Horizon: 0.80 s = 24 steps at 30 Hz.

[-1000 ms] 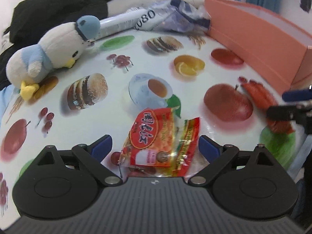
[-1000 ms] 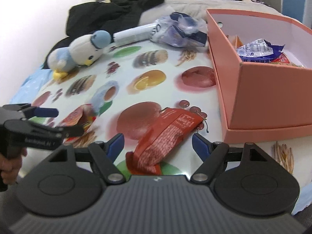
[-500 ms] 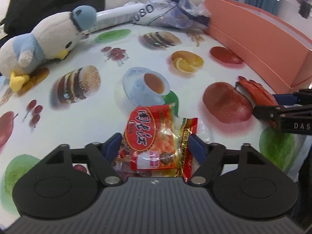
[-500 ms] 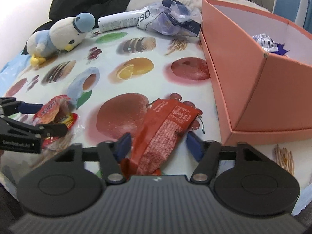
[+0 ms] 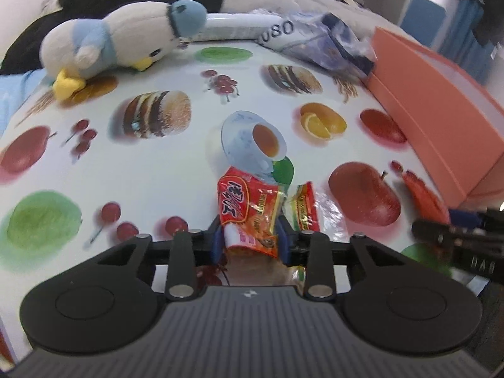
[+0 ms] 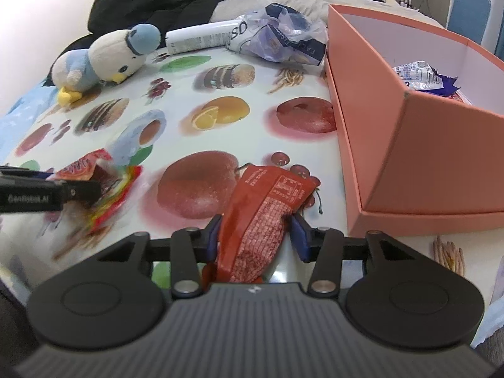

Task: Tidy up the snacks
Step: 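Lift both held packs off the sheet toward the pink box, then carry both held packs over the pink box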

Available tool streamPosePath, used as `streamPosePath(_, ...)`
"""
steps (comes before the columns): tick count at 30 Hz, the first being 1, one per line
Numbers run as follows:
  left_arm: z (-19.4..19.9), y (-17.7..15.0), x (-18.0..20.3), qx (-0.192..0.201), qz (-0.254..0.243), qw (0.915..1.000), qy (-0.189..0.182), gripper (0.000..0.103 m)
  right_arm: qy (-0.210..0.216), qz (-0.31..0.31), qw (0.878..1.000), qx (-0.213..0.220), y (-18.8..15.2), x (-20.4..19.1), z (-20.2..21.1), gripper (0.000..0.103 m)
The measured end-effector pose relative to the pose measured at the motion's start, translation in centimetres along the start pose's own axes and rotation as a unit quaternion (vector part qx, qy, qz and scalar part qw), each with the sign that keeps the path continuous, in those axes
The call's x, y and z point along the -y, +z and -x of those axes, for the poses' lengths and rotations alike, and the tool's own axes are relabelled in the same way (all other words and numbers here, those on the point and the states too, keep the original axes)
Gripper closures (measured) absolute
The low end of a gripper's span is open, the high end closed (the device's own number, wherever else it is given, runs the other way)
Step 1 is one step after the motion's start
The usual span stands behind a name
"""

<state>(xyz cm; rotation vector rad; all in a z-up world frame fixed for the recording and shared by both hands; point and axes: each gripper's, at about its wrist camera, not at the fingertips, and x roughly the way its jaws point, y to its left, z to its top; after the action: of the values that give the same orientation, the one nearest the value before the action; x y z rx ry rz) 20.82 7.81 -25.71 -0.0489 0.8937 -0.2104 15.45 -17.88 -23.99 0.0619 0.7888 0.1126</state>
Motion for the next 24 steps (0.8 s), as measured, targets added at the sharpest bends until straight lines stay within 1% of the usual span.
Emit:
streamPosePath(2,0.8,-0.2,0.1,0.008,0.022,0.9997,0.007,0.072,0.007,0.002,1.0,0.001,-0.1,0.0,0.6,0.055)
streamPosePath(5,2.1,-0.4,0.7,0.019,0.043,0.9989,0.008,0.078,0.013,0.003,1.0,0.007,-0.1,0.0,1.7,0.055)
streamPosePath(10,4.8,-0.5,2.0,0.042,0.059,0.9973,0.009,0.081,0.017,0.008,1.0,0.024,0.4,-0.1,3.8,0.055)
streamPosePath(12,5.9,-0.4,2.5,0.049,0.064,0.9967,0.007,0.086,0.018,0.009,0.999,0.032,0.7,0.0,4.8,0.055)
streamPosePath(16,8.4,-0.3,4.1,0.062,0.058,0.9963,0.01,0.087,0.023,0.013,0.999,0.043,0.8,0.0,7.1,0.055)
streamPosePath(24,12.7,-0.1,7.0,0.082,0.057,0.995,-0.004,0.087,0.026,0.017,0.998,0.062,0.7,0.3,11.9,0.055)
